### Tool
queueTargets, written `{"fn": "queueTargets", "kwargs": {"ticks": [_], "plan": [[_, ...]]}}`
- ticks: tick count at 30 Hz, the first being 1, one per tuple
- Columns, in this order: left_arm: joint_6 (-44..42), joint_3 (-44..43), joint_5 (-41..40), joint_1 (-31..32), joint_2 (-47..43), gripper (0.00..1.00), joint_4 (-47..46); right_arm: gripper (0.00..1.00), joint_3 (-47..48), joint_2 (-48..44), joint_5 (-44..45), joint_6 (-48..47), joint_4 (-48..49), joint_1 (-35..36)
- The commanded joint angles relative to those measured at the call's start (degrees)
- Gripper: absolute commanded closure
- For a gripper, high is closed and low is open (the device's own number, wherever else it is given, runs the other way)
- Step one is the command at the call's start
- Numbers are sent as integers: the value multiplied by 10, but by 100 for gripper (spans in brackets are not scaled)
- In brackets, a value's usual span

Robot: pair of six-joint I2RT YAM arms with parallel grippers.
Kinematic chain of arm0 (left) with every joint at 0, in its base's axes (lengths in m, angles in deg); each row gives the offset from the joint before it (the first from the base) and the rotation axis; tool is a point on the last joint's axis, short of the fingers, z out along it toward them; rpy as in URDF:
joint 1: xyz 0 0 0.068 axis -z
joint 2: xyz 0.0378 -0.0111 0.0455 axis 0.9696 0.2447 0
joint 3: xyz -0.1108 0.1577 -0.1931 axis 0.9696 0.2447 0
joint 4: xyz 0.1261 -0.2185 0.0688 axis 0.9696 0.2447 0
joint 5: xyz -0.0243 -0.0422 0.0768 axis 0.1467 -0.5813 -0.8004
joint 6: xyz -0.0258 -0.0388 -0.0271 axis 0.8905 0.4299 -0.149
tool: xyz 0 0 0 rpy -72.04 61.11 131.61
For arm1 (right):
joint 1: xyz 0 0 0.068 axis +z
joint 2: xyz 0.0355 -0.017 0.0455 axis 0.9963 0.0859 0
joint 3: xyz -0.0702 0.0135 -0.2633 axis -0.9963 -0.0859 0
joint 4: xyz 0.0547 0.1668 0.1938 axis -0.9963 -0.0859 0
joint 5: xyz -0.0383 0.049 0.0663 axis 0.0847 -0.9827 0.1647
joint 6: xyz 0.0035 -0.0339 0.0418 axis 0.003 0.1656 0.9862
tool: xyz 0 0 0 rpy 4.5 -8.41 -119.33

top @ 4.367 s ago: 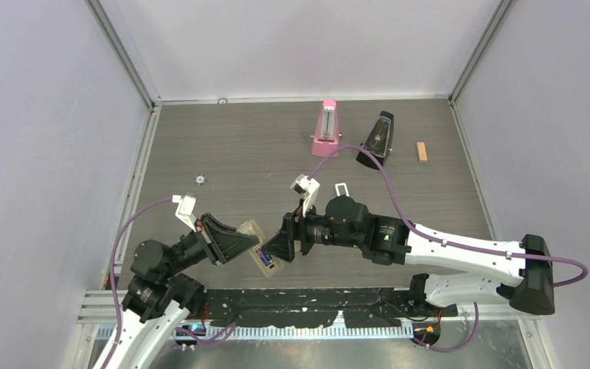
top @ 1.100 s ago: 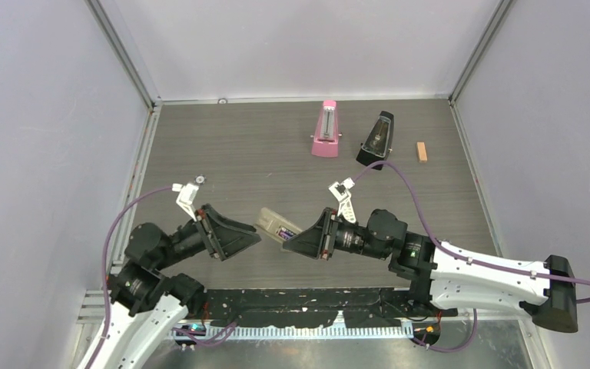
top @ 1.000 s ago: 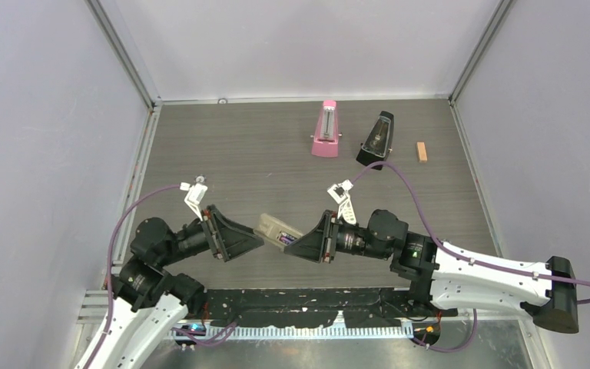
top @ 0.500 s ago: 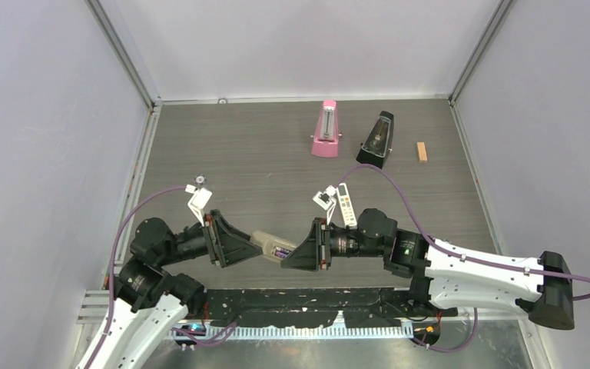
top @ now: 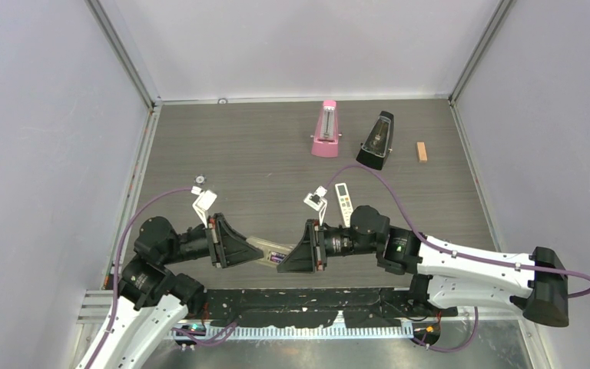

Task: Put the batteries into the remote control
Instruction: Place the remote control at the center of the board, then pick up the battery cover at the center of the board.

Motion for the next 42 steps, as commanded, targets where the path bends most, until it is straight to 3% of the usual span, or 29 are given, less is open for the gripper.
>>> {"fn": "queueTargets", "kwargs": {"ticks": [1,2,5,7,9,13,18,21,24,28,35,42], "plan": [[-21,-3,19,1,-1,100,-19,86,27,3,14,1,10,-10],[-21,-3,15,1,-1,100,-19,81,28,2,22,-1,6,-11],[-21,0,-11,1,-2,100,-14,45,30,-7,44,-11,-21,-13],[-21,0,-41,1,-4,100,1,28,29,-17,66,-21,-36,-15],[-21,-1,-78,1,-6,100,22,19,24,-30,89,-29,-49,-18],[-25,-5,-159,1,-12,100,72,13,13,-62,141,-40,-90,-26],[-57,-37,-318,0,-18,100,181,14,17,-91,282,-29,-237,-29],[-70,-55,-434,1,-24,100,235,25,28,-79,371,-9,-306,-30],[-70,-65,-516,1,-26,100,258,39,36,-20,403,9,-338,-27],[-66,-73,-556,1,-38,100,273,48,87,99,446,18,-350,9],[-63,-78,-589,1,-67,100,303,52,280,353,513,44,-430,68],[-60,-68,-576,1,-84,100,305,65,393,478,529,91,-493,81]]}}
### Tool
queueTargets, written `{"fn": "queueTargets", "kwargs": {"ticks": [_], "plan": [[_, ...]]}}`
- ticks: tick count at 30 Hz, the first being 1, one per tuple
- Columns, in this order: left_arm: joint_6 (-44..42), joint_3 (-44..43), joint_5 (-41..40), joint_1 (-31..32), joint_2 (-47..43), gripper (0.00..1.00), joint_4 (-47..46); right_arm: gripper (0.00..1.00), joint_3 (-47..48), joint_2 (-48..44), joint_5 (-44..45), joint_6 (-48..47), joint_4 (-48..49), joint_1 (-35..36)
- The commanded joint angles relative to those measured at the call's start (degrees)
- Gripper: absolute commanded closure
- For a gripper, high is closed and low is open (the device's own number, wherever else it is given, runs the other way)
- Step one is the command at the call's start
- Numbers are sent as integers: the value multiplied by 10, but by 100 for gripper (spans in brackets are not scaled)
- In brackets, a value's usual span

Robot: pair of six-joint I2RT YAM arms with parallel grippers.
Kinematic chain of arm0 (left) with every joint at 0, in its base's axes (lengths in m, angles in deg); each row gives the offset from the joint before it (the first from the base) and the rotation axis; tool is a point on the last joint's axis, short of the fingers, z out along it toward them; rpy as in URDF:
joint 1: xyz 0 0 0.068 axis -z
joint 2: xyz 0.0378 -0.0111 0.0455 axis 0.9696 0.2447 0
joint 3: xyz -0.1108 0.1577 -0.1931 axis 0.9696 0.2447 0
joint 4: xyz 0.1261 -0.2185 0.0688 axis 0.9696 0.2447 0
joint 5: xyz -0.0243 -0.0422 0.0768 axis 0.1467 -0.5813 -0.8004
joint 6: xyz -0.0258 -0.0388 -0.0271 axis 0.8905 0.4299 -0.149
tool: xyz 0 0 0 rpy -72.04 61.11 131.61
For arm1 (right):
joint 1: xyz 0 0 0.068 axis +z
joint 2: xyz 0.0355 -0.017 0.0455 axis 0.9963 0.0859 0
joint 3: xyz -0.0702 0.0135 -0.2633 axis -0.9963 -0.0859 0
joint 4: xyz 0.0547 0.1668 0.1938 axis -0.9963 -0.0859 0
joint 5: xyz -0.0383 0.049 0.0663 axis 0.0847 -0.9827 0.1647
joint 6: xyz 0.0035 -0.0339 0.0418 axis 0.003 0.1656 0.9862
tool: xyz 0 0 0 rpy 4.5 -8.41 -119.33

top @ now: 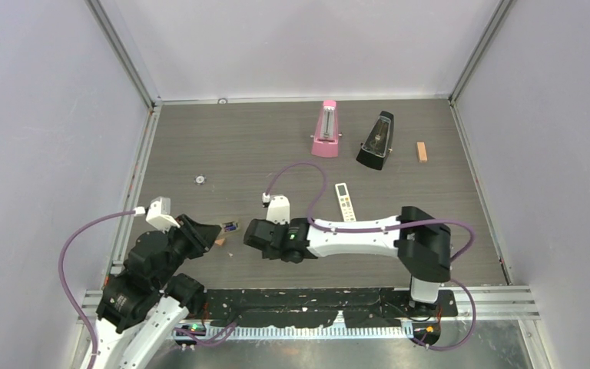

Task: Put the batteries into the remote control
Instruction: Pick up the battery cover at the center of the board.

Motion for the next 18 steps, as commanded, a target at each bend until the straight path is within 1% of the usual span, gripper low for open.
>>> {"fn": "queueTargets", "kwargs": {"ticks": [1,11,18], "plan": [[-1,-10,-11,-2,-12,100,-12,65,51,38,49,54,-70,5],[1,4,4,-1,-19,100,-17,64,82,99,68,71,-98,2],[5,11,11,-2,-20,100,-22,66,82,122,62,66,-89,-15]]}}
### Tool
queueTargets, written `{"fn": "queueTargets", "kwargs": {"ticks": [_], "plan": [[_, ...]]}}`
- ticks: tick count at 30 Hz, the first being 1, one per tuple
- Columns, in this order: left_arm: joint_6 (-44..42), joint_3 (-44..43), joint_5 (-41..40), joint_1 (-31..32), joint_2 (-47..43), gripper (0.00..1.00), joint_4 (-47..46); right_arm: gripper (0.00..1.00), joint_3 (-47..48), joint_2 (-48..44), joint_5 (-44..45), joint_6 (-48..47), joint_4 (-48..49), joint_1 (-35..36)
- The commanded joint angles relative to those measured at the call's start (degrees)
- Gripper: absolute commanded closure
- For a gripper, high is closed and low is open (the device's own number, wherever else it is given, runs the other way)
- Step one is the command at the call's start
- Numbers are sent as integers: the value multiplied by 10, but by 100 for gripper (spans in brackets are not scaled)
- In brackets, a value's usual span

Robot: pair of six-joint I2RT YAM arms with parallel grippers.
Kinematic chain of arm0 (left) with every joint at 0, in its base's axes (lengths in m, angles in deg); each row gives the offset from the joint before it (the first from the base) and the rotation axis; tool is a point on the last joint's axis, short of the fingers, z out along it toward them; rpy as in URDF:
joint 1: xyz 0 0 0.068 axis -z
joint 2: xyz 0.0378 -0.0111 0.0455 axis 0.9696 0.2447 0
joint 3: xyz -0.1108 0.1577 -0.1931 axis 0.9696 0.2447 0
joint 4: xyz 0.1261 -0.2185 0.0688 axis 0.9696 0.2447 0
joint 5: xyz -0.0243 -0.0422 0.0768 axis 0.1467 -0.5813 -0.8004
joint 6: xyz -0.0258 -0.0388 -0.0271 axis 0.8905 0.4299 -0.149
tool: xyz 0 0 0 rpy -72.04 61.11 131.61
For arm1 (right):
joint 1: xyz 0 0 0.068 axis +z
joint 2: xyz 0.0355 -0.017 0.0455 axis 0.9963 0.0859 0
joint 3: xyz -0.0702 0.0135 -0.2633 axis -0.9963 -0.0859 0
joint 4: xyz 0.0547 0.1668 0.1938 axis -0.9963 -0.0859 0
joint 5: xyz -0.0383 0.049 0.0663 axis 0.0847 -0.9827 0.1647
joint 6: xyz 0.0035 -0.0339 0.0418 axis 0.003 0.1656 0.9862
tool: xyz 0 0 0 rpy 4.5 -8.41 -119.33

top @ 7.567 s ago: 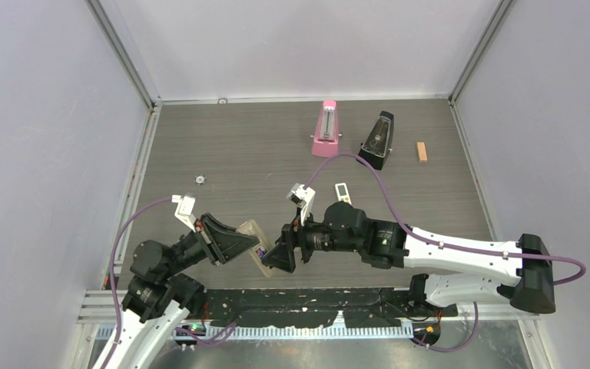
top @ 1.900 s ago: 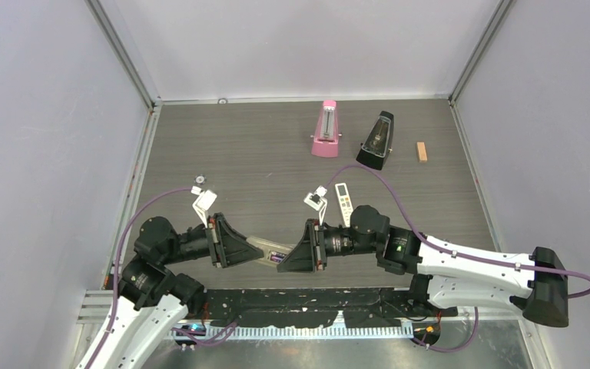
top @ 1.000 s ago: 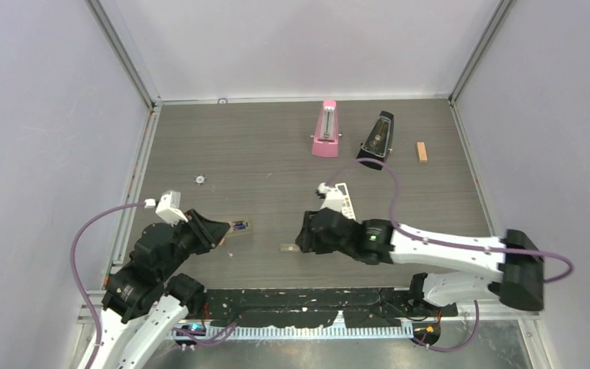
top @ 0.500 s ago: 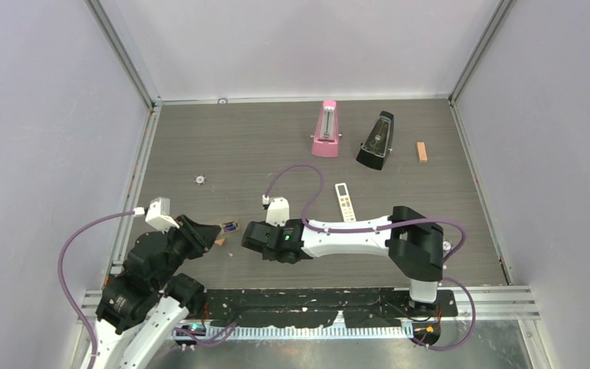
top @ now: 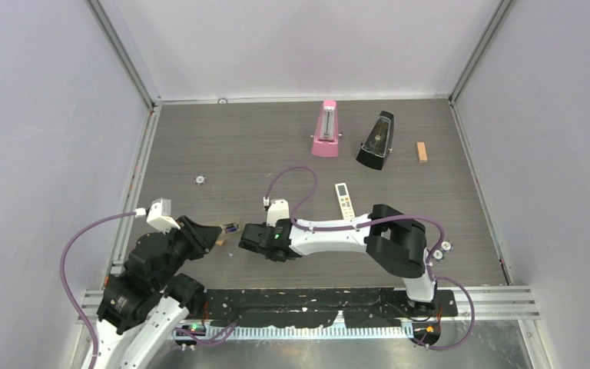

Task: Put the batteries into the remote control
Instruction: Pick up the battery cover at the center of the board.

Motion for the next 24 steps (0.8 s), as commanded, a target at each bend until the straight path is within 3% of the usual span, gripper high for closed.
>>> {"fn": "queueTargets", "kwargs": {"ticks": [1,12,24], "plan": [[5,4,6,-2,-6,100,-26,66,21,9,27,11,-4,-12],[7,8,11,-2,-3,100,-29,70,17,26,23,-6,9,-21],[10,16,21,-2,-6,100,-30,94,1,19,6,-12,14,-21]]}}
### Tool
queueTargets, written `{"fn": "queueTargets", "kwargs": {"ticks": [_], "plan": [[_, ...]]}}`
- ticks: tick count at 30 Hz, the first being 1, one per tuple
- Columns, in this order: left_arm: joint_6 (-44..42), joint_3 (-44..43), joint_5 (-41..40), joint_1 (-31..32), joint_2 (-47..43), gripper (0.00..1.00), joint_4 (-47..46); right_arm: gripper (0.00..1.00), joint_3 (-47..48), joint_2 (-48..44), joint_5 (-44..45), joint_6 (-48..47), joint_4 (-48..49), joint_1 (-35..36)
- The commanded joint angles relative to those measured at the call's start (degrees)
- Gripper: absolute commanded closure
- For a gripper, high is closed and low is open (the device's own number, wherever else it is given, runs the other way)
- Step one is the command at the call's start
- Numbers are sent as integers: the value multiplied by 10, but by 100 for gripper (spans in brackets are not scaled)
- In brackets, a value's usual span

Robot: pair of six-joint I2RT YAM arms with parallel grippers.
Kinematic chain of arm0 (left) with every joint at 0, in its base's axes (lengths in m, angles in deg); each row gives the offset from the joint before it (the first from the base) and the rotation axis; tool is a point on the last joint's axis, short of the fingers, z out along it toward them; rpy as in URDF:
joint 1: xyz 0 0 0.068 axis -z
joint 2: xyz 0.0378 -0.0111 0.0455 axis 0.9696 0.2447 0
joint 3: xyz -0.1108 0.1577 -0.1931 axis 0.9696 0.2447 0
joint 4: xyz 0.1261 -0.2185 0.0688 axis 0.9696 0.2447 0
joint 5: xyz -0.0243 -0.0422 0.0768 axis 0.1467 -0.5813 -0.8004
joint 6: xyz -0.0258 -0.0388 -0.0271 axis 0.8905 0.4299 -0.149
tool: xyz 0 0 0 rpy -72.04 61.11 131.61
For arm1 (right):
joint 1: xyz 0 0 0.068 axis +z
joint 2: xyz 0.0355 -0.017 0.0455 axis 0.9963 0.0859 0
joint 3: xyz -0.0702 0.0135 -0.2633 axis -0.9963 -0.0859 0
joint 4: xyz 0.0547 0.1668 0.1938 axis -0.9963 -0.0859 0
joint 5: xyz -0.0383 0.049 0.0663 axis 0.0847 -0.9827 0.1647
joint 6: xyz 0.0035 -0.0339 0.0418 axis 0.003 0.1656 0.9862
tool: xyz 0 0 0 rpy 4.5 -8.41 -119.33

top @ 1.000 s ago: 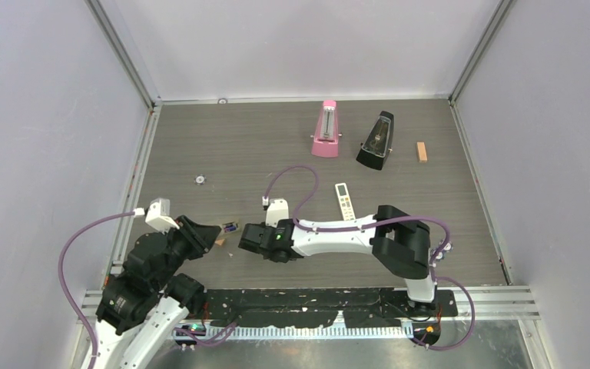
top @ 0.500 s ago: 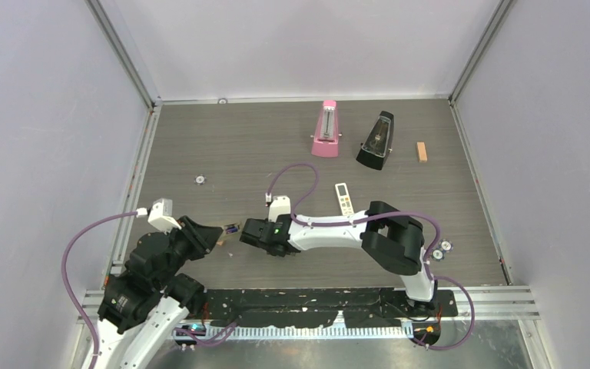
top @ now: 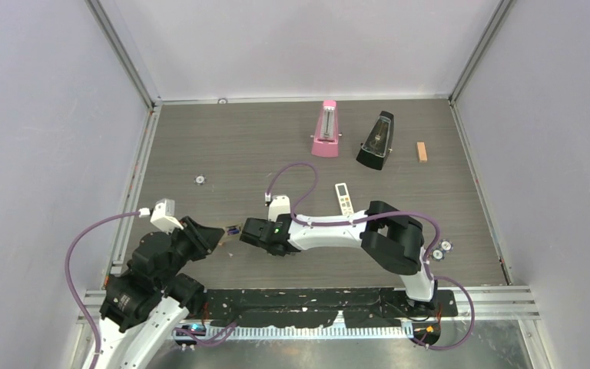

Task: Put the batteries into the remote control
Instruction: Pick up the battery cover at the center of the board.

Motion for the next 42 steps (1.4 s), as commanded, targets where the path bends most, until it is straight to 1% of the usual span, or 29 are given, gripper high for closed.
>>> {"fn": "queueTargets", "kwargs": {"ticks": [1,5,10,15,17,19,21,23,26,29,34,37,42], "plan": [[7,4,10,-1,-6,100,-29,94,-4,-2,2,-1,8,-1],[7,9,17,-2,-7,100,-33,95,-13,-22,6,-9,12,-1],[2,25,58,-2,-4,100,-62,95,-40,-90,25,-23,15,-1],[3,55,145,-2,17,100,-128,95,-95,-180,47,-24,3,-5],[20,77,181,-2,31,100,-169,95,-118,-238,55,-22,-3,-8],[54,108,215,-2,45,100,-232,95,-141,-283,62,-20,-8,-11],[103,160,262,-1,64,100,-321,95,-162,-325,67,-19,-12,-14],[154,206,290,-1,97,100,-418,95,-183,-365,67,-17,-13,-17],[192,247,293,0,137,100,-514,95,-208,-418,67,-8,-14,-21],[212,263,281,8,175,100,-564,95,-235,-470,67,0,-14,-23],[255,292,265,36,245,100,-670,95,-251,-511,64,3,-11,-24],[265,295,247,54,291,100,-707,95,-258,-523,56,4,2,-24],[251,277,228,66,355,100,-728,95,-269,-529,38,1,21,-24]]}}
